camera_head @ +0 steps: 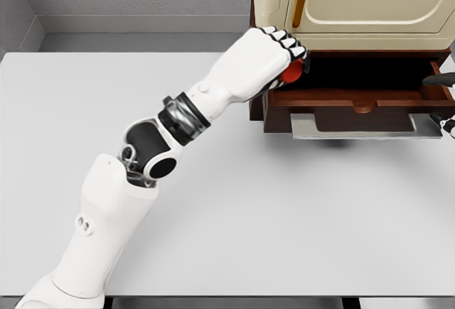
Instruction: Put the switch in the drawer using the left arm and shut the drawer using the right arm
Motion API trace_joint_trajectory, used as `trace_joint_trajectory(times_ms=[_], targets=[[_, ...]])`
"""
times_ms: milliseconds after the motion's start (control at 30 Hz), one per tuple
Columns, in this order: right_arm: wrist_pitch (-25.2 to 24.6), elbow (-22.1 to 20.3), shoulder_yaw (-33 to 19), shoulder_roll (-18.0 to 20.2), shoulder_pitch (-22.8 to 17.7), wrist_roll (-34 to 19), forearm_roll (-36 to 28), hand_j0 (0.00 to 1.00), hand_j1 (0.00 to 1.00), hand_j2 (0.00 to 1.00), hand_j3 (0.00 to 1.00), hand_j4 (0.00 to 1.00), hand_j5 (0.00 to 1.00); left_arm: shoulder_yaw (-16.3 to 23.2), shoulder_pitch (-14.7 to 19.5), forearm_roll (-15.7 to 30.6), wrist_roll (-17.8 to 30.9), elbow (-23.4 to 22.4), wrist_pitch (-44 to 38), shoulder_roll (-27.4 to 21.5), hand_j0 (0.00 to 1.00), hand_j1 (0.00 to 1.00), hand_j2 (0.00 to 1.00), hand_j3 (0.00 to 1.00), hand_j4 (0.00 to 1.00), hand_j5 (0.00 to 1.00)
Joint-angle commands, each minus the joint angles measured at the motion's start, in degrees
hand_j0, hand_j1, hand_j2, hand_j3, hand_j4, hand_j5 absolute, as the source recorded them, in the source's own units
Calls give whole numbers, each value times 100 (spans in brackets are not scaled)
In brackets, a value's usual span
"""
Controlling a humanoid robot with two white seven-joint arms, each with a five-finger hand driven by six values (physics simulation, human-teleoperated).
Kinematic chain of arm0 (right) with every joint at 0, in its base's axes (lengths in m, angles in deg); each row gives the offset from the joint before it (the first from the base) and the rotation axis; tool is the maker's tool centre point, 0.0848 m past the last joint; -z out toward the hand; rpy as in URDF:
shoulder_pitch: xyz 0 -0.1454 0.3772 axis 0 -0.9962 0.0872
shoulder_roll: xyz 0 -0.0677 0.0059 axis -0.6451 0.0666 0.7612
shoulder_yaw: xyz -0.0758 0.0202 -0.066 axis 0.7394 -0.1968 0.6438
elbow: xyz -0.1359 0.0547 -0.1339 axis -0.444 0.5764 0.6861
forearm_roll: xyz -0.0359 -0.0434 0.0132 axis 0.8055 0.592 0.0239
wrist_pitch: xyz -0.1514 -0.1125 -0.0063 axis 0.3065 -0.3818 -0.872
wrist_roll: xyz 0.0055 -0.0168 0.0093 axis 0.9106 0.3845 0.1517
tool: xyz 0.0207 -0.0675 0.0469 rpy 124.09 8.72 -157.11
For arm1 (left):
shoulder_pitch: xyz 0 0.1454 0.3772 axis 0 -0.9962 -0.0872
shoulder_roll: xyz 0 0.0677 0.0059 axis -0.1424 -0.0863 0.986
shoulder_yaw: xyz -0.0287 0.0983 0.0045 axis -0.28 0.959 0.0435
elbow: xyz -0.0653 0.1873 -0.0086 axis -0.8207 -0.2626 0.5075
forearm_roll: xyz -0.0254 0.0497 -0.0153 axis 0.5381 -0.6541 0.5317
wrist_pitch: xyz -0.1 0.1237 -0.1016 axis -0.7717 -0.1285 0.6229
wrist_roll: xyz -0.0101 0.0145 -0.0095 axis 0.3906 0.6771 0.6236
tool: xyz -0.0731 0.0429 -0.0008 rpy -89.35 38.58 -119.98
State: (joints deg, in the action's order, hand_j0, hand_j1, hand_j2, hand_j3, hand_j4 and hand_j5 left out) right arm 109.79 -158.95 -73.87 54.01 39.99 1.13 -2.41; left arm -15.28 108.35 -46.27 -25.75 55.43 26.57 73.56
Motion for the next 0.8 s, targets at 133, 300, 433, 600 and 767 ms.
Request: trace_joint_trajectory(times_ms=[133, 300, 433, 600, 767], targets=[[-3, -2, -2, 6, 0, 3, -30, 73, 73, 73, 73, 73, 73, 107, 114, -33, -5, -202, -25, 0, 36, 36, 36, 36, 36, 36], [-3, -2, -2, 6, 0, 3, -30, 73, 73, 73, 73, 73, 73, 195, 352, -120, -5, -572, -25, 0, 36, 36, 36, 36, 36, 36], [-3, -2, -2, 6, 0, 3, -30, 73, 73, 73, 73, 73, 73, 274, 457, -296, -5, -607, -33, 0, 36, 36, 36, 36, 36, 36], [-3, -2, -2, 6, 0, 3, -30, 73, 73, 73, 73, 73, 73, 467, 510, -305, -5, -554, -33, 0, 33, 33, 33, 33, 33, 33], [-3, -2, -2, 6, 0, 3, -39, 73, 73, 73, 73, 73, 73, 564, 562, -288, -5, -536, -25, 0, 34, 34, 34, 34, 34, 34]])
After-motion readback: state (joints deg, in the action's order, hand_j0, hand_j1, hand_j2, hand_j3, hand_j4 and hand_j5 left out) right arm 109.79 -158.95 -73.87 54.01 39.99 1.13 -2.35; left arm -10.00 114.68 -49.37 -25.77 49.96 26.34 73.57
